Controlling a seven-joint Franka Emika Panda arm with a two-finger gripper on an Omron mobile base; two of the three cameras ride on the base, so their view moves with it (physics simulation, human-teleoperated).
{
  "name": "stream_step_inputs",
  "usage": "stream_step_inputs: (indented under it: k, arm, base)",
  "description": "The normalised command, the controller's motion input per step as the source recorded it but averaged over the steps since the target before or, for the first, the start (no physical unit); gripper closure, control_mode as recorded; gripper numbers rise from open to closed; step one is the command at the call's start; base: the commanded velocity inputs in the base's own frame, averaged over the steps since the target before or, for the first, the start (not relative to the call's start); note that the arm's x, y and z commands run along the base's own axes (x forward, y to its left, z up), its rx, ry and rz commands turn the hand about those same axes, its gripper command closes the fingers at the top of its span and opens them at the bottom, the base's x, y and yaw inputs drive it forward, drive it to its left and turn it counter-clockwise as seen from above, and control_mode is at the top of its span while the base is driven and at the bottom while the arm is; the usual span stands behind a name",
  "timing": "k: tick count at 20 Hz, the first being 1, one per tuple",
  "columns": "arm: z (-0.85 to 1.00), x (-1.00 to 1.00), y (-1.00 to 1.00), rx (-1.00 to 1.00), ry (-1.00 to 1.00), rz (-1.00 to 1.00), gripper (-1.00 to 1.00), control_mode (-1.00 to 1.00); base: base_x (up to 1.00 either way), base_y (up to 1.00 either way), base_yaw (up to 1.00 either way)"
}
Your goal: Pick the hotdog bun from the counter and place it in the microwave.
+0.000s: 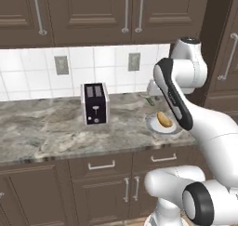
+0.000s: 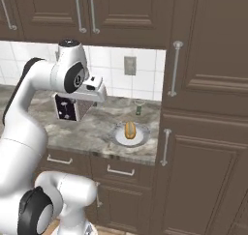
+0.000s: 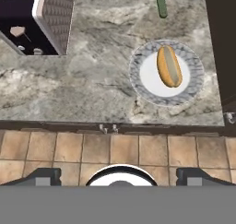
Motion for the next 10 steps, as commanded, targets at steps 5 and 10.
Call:
stream_step_inputs:
  k: [5, 10]
  arm:
    - [0.0, 0.0, 0.0, 0.0, 0.0, 0.0, -1.0, 1.0]
    - [0.0, 0.0, 0.0, 0.0, 0.0, 0.0, -1.0, 1.0]
  base:
    - [0.66, 0.06, 0.0]
    - [0.0, -0.1, 0.01]
